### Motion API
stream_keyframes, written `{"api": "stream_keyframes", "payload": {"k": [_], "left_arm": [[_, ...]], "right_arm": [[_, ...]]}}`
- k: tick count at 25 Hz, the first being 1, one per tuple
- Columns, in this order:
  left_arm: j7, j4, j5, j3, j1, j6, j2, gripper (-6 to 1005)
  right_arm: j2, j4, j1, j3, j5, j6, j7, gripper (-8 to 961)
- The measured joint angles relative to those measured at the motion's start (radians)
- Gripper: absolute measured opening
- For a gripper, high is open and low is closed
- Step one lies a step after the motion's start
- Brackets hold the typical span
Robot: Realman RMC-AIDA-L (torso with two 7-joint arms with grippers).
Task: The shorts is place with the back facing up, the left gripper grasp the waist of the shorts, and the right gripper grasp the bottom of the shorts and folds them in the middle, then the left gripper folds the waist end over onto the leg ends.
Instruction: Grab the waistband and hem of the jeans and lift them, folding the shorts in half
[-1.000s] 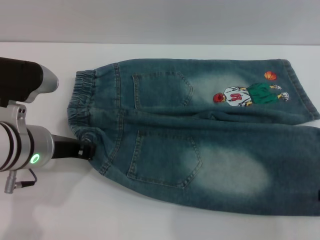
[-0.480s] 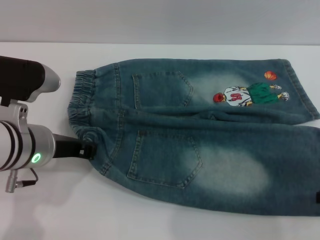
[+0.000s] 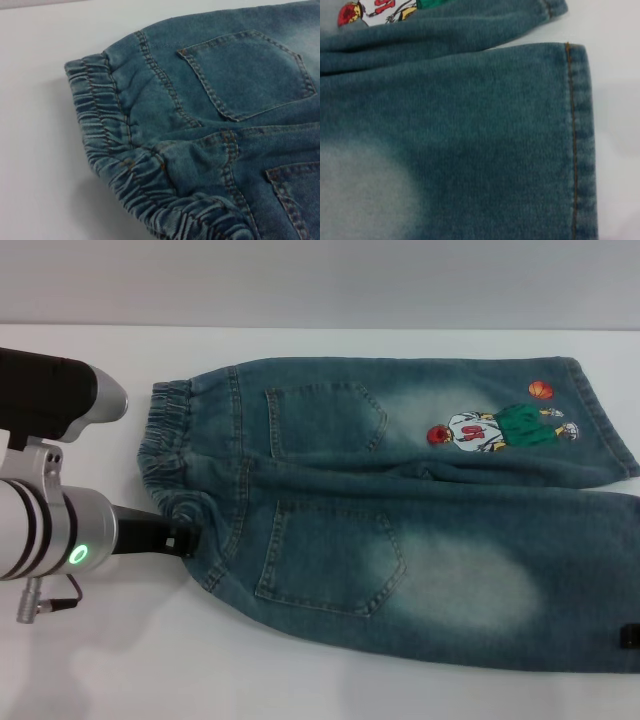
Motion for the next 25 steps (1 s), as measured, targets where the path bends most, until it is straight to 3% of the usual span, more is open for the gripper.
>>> {"api": "stream_keyframes", "payload": {"k": [18,25], "left_arm": [[0.0,-0.003,0.0,0.002,-0.003,-0.003,0.002,188],[0.001,-0.005,0.0,0.002,-0.003,-0.003,0.002,188]], "right_arm": [[0.0,-0.003,-0.004,-0.018,0.012,-0.027,0.01,720],[-0.002,-0.012,-0.002,-0.039,0.049,-0.028,-0.024,609]]}}
